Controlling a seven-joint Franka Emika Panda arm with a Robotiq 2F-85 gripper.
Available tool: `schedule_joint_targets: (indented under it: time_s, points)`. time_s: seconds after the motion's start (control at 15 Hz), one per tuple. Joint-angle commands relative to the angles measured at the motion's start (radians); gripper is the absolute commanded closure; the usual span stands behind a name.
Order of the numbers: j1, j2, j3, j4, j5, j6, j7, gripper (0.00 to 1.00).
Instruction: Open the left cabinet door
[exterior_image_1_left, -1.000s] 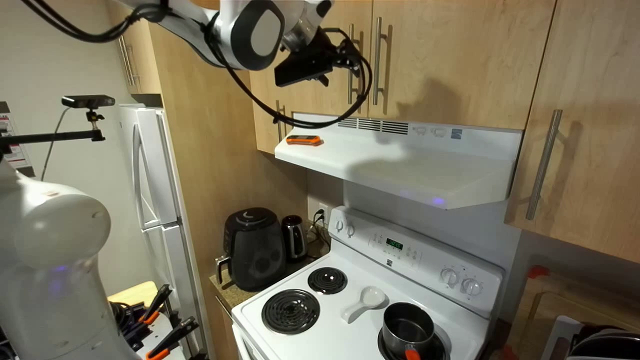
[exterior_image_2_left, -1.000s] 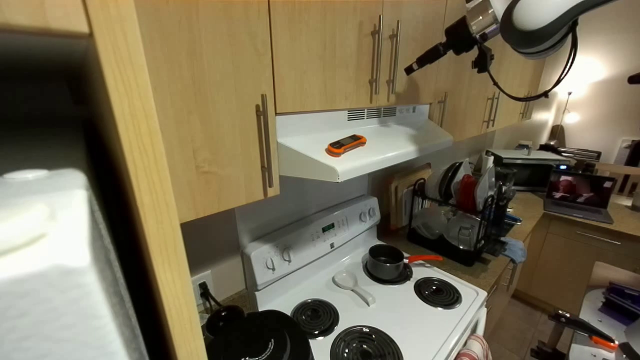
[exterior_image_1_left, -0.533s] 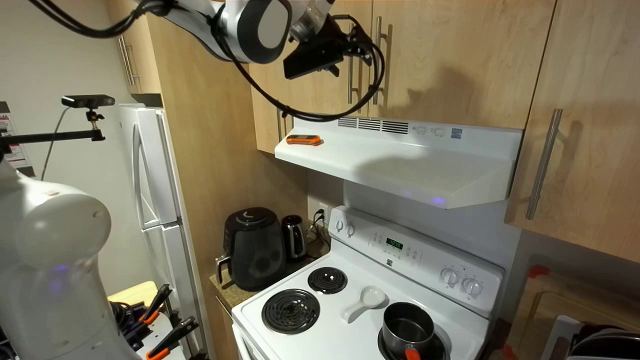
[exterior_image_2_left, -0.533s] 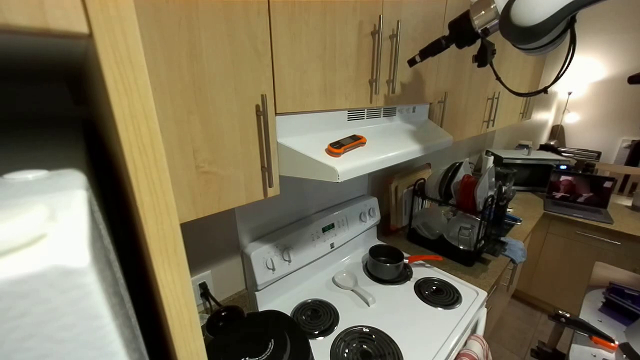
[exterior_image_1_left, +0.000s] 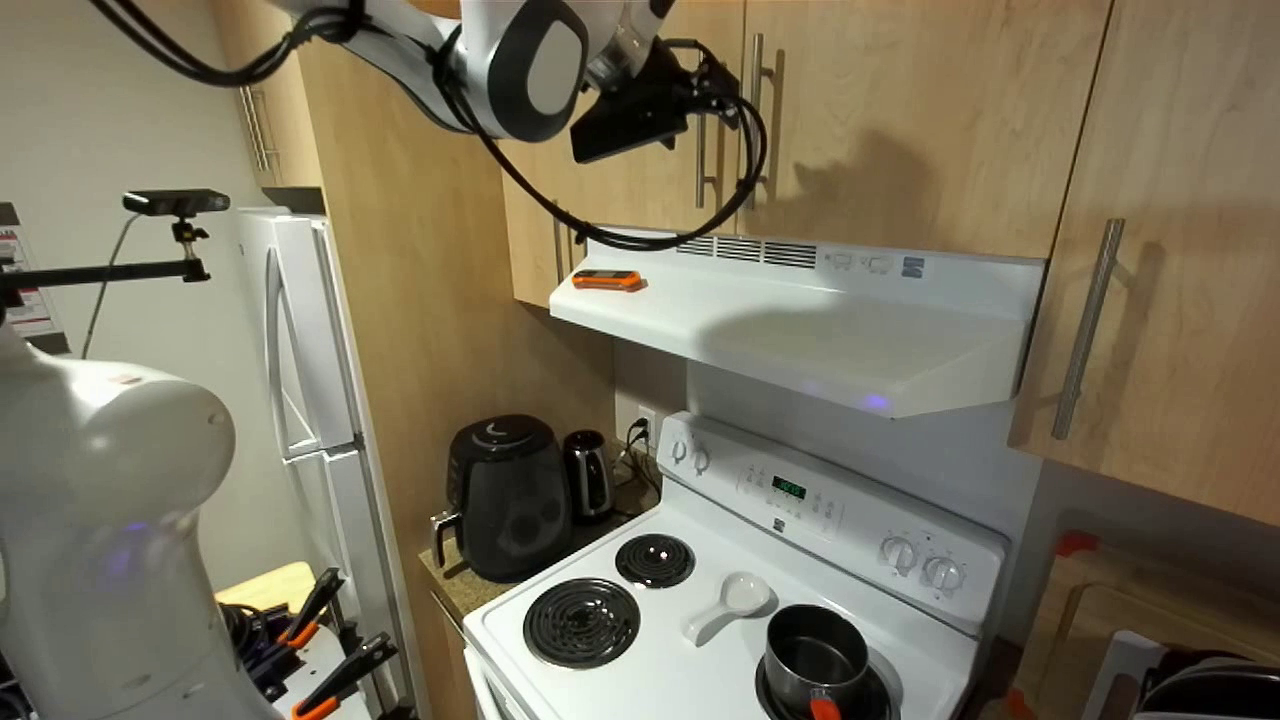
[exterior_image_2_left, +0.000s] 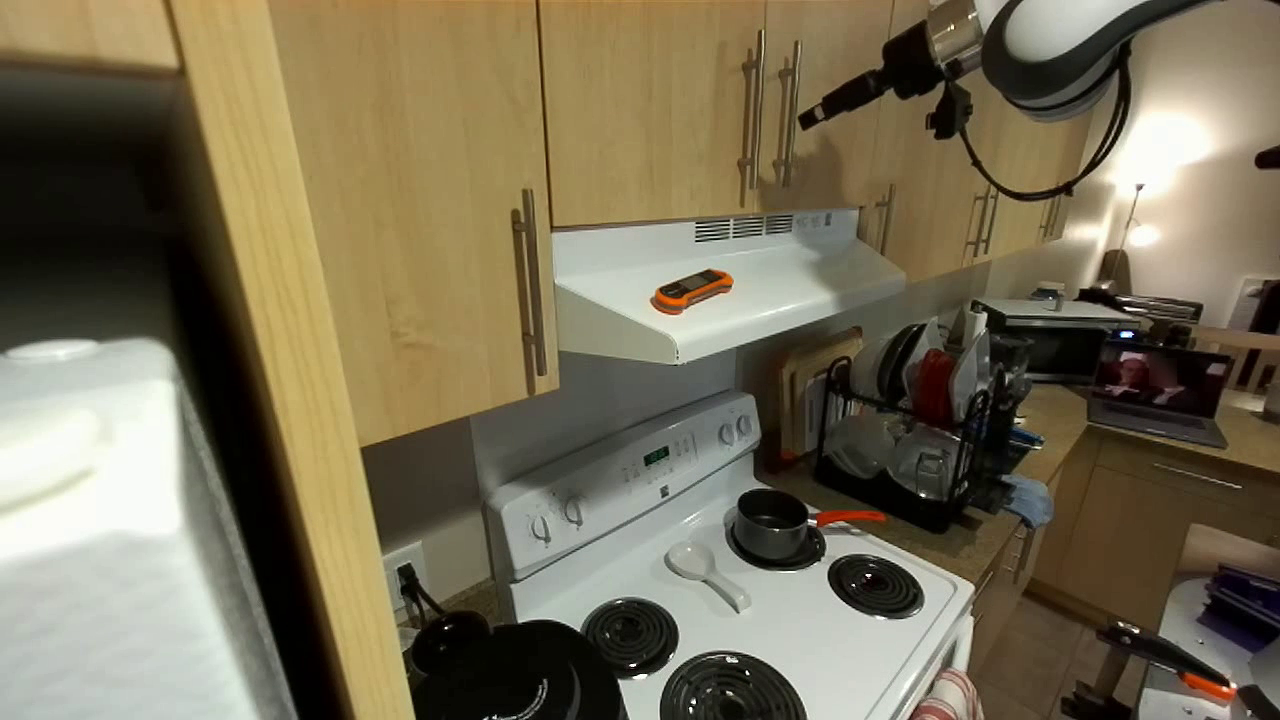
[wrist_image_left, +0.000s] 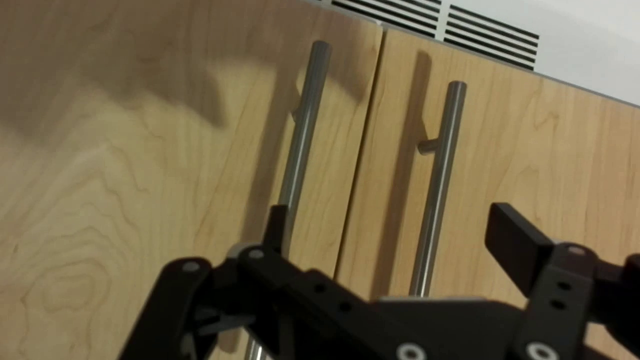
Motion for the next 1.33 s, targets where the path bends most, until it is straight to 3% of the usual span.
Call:
schedule_joint_targets:
  time_s: [0.0,0.47,1.27]
  points:
    - [0.09,0.029,-0.047,0.011,0.032,0.055,-0.004,0.0]
    - [0.22,0.055,-0.146,0.027,0.014,0.105,-0.011,0.0]
    - [0.299,0.125,-0.214,0.077,0.027,0.193,0.028,0.0]
